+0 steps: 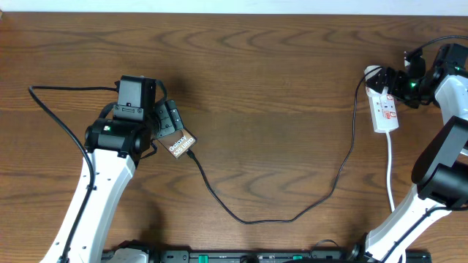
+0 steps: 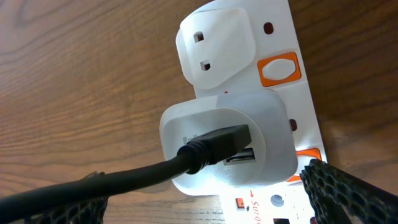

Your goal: Plug charger to phone and switch on socket

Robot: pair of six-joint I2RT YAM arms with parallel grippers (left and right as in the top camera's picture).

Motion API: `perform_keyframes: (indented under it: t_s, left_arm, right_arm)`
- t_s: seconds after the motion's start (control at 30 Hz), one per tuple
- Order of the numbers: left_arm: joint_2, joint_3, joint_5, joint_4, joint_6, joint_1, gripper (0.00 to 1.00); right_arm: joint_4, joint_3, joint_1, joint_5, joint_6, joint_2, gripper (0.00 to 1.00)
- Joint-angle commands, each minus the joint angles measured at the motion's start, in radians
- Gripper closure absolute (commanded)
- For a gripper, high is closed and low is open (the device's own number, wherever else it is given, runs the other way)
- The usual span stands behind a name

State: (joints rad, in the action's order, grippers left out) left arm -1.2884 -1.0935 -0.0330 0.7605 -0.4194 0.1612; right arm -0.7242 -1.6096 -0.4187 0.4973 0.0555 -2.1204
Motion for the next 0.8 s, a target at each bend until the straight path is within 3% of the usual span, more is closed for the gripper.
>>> perform_keyframes:
  t_s: [0.0,0.77]
  left_arm:
    - [0.002,-0.012,-0.02,0.006,-0.005,0.004,0.1]
    - [0.002,-0.012,-0.021,0.006,-0.005,0.004,0.11]
  right_arm:
    - [-0.005,0.002,-0.005,-0.001,0.013,-0.012,0.01]
    - [-0.024,0.002,-0.005,-0.001,0.013,-0.033,0.01]
